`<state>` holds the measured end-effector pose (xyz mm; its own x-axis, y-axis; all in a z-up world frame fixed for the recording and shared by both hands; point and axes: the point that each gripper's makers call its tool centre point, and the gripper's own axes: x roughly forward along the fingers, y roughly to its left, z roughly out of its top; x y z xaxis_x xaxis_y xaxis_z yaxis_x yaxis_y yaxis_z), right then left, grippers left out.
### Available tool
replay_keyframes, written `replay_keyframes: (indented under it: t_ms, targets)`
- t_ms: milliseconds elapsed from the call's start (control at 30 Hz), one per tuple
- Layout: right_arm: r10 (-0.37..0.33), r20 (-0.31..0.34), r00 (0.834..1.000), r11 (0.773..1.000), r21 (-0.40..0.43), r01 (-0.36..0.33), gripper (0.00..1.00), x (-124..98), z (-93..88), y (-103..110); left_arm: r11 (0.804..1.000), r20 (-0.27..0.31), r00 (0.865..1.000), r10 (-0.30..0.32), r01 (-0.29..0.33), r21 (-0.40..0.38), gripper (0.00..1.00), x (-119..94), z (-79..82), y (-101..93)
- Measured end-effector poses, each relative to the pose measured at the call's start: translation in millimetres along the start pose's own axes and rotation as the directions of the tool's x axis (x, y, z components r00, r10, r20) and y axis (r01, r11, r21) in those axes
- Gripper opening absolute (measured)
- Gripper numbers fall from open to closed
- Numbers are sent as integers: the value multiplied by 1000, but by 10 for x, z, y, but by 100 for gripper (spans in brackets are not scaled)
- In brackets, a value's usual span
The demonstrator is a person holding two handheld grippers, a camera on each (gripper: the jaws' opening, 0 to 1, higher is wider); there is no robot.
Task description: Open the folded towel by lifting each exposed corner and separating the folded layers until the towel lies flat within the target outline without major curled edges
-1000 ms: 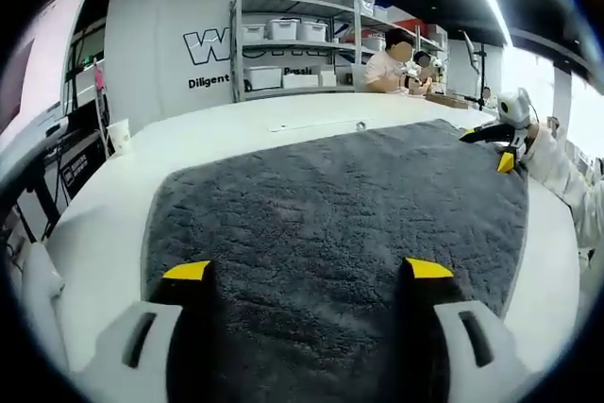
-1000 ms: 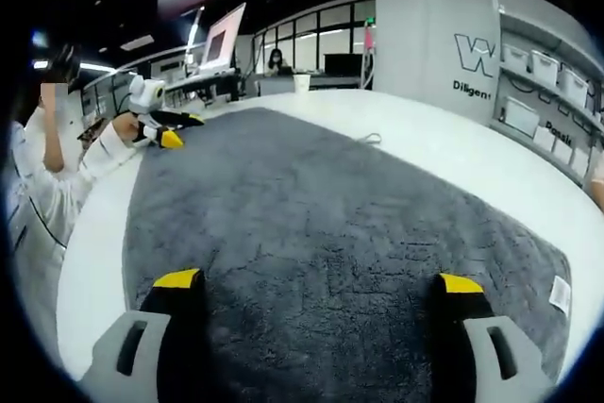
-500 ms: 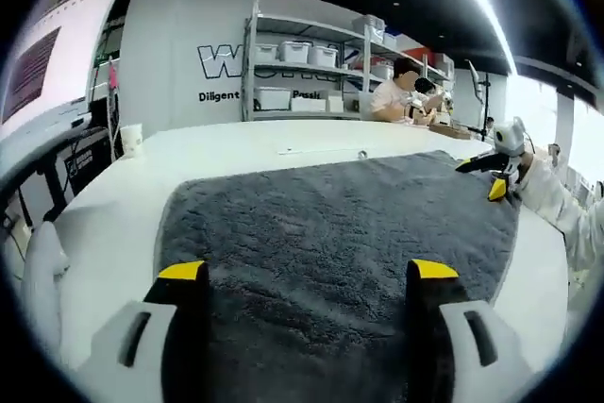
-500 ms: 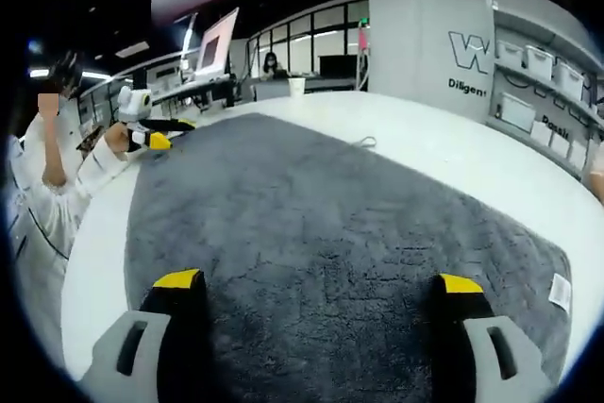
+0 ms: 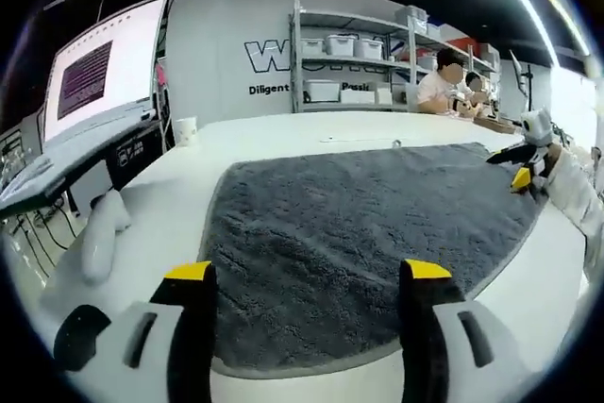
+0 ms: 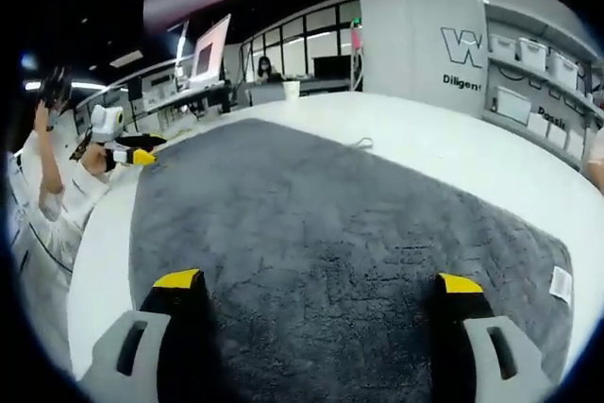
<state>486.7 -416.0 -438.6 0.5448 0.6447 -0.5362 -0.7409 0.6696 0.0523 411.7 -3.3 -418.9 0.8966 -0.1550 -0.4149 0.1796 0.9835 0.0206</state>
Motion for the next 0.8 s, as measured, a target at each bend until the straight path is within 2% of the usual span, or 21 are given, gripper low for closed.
replay_keyframes:
  t_ms: [300,800]
  targets:
    - [1,-5,1000,1000,-10,-1,100,-9,-2,19,998,-55,997,56,-58,-36,80,47,-194,75]
    - [6,-20,1000,1000,-20,-7,100,-17,-29,36,998,-60,997,45,-47,-32,80,15,-228,96]
